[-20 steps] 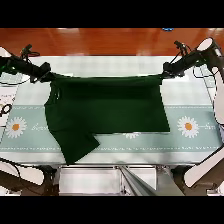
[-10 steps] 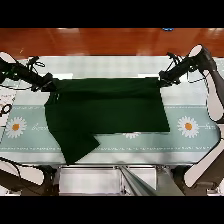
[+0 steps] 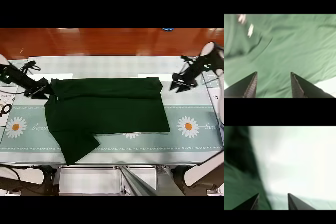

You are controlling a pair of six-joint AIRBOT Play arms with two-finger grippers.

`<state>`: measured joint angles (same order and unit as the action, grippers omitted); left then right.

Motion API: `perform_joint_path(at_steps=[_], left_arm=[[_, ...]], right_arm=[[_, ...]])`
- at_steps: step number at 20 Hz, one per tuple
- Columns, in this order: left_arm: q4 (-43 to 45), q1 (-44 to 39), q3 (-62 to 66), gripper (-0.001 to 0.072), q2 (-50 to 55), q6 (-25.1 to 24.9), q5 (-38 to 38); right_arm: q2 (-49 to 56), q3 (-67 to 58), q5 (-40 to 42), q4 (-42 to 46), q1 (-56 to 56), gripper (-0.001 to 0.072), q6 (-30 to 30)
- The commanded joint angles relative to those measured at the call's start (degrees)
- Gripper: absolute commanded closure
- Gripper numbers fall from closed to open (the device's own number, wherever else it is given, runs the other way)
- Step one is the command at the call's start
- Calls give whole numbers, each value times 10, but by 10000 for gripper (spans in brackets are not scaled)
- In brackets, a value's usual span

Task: Fold the shirts.

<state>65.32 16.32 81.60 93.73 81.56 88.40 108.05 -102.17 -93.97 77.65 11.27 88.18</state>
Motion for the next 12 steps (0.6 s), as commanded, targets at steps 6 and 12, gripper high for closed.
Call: perform_joint_path(at_steps=[6, 12], left_arm=[[-117, 211, -480, 200, -339, -55, -131], [-99, 250, -609, 200, -383, -63, -133]], right_arm=[[-363, 556, 293, -179, 183, 298, -72], [-437, 701, 299, -287, 225, 298, -179]])
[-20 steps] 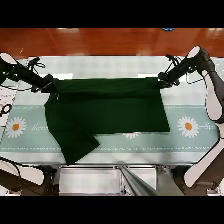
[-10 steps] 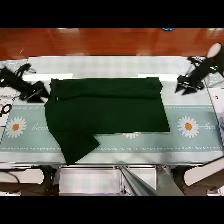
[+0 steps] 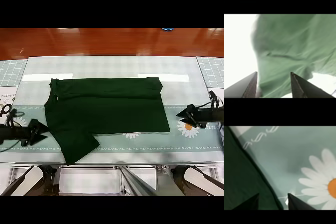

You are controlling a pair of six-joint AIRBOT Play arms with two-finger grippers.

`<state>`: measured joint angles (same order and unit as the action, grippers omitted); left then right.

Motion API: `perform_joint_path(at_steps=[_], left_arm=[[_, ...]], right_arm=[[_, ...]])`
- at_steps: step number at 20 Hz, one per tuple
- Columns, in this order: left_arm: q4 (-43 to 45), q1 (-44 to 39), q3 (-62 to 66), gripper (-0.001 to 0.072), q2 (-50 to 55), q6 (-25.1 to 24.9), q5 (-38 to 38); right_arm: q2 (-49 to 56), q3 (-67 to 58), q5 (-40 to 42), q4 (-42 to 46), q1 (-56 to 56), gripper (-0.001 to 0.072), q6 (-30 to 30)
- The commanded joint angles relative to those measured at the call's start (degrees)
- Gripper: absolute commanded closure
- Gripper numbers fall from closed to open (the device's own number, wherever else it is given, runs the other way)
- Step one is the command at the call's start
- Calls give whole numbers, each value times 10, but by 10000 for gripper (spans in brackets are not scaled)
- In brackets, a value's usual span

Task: Fold the shirts.

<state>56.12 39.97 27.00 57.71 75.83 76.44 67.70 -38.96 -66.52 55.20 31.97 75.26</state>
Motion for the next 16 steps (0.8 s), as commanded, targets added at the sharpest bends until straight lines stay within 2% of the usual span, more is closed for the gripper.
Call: perform_joint_path(at_steps=[1, 6, 11, 12, 13, 16], left_arm=[[-9, 3, -70, 200, -21, -3, -21], [-9, -35, -72, 200, 16, -2, -41], [-28, -105, -72, 203, 74, -2, -123], [-43, -118, -72, 328, 83, -3, -135], [-53, -132, -71, 684, 89, -23, -138], [-62, -144, -61, 691, 90, -46, -122]], right_arm=[[-33, 72, 24, -74, 18, 298, -55], [-33, 72, 23, -93, 18, 298, -68], [-33, 72, 23, -120, 18, 298, -63], [-33, 72, 23, -120, 18, 299, -63], [-33, 72, 19, -118, 18, 299, -64], [-33, 72, -7, -79, 29, 299, -66]])
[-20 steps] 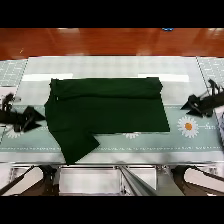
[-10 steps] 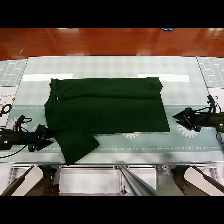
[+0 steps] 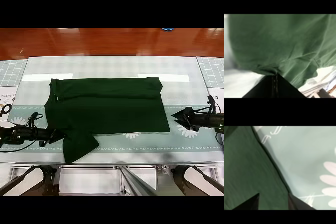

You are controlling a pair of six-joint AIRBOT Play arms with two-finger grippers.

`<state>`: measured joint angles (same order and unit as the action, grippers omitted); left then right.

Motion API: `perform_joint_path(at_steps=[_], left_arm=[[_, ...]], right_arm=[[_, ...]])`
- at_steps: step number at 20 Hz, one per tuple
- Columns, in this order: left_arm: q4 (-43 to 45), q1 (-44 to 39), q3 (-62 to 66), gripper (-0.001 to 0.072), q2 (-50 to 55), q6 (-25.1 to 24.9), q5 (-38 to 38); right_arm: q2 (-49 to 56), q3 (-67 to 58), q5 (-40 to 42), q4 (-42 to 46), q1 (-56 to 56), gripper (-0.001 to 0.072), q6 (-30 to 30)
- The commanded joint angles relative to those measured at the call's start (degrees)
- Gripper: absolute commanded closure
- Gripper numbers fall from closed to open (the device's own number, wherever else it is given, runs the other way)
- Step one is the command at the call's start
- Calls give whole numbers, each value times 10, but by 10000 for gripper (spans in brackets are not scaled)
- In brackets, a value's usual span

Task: Fold the shirts.

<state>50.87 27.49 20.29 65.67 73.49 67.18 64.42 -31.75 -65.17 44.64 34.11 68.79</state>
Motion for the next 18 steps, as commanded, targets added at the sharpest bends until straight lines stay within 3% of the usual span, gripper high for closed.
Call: perform_joint_path(at_steps=[1, 3, 8, 14, 15, 17, 18], left_arm=[[-10, -19, 11, 691, 10, -26, -18], [-10, -19, 17, 691, 3, -26, -9], [-10, -19, 18, 691, -15, -26, -6], [-10, -19, 18, 691, -15, -26, -6], [-10, -19, 18, 691, -15, -29, -6], [-10, -19, 24, 691, -15, -34, -5], [-10, -19, 33, 691, -14, -48, -5]], right_arm=[[-1, 0, -27, 52, 12, 299, 12], [-1, 0, -43, 91, 11, 299, 59], [16, 0, -82, 128, -22, 299, 77], [92, -10, -16, 69, -106, 308, 74], [104, -20, -5, 60, -119, 370, 73], [115, -45, -12, 31, -141, 688, 21], [115, -62, -41, 24, -147, 690, -16]])
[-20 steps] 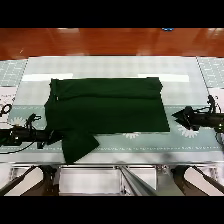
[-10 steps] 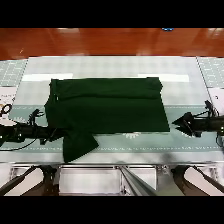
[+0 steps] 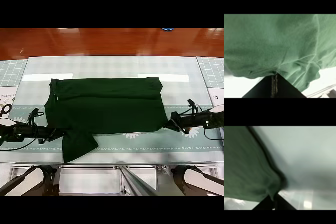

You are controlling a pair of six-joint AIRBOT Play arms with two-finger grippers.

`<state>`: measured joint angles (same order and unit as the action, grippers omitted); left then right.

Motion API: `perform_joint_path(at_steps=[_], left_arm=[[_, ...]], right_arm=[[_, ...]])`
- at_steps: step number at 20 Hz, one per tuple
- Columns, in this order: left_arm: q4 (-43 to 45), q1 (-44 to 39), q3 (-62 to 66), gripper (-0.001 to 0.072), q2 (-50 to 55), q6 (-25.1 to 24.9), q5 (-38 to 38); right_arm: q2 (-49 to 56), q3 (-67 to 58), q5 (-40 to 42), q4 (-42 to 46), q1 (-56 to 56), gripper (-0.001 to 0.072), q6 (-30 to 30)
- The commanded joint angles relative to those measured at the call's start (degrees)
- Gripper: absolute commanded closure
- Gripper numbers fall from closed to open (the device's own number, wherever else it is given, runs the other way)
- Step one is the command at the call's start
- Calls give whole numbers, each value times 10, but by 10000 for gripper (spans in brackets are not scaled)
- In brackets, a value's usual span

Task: Fold the shirts.

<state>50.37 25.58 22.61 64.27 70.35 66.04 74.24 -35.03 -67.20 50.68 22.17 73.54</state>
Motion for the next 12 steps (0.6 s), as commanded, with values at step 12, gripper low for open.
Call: perform_joint_path(at_steps=[12], left_arm=[[-33, -47, 299, 691, 105, 17, -30]], right_arm=[[107, -326, 5, -7, -95, 691, -8]])
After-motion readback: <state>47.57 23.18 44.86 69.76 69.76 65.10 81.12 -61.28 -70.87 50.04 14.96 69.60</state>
